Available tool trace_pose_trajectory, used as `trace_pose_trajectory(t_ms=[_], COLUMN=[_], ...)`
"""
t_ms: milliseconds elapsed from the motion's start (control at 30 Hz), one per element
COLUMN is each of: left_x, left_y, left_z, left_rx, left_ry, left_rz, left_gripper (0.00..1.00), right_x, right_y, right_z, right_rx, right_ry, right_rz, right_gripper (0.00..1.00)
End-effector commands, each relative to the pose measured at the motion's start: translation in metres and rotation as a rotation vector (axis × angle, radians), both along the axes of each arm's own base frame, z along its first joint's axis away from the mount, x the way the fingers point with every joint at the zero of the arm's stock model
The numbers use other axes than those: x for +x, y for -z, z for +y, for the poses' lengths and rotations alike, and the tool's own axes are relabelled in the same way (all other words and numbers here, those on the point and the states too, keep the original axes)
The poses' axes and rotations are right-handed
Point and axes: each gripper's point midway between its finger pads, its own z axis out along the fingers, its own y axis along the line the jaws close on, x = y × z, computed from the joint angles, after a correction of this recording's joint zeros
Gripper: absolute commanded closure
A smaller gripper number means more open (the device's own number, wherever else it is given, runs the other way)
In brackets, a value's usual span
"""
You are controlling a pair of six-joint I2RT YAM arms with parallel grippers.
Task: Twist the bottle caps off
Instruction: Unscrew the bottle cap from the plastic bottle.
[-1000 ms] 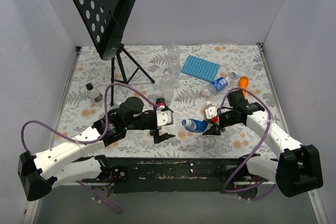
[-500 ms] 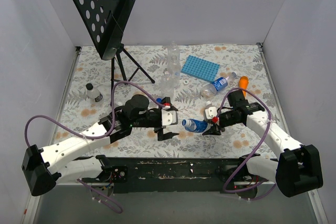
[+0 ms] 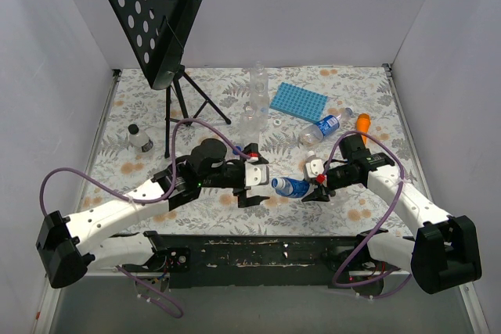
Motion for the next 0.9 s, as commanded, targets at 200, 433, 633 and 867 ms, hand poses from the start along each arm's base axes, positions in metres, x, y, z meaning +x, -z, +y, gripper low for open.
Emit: trace_pose_trajectory(t_ms=[200,433,633,867], left_x=[-0.002,0.002,0.005,0.005], left_y=[-0.018,-0.014,-0.01,-0.008], left_z=[-0.021,-0.033,-0.035,-0.034], left_rx=[-0.039,-0.03,-0.024,-0.021], left_ry=[0.08,0.079,0.061,0.058], left_rz=[0.005,0.063,0.077,0.087], left_gripper=[0.06,0.23,0.44,0.47], right_x=[-0.002,-0.002,-0.002,-0.002], right_y=[-0.007,-0.007,-0.007,-0.007], right_z=[0.003,0.003,0.003,0.003], right_rx=[0.023,0.023,0.023,0.022], right_ry=[-0.018,-0.02,-0.019,-0.019], right_rz=[-0.003,-0.006,-0.005,-0.005], right_gripper=[0.83,0.83,0.83,0.83])
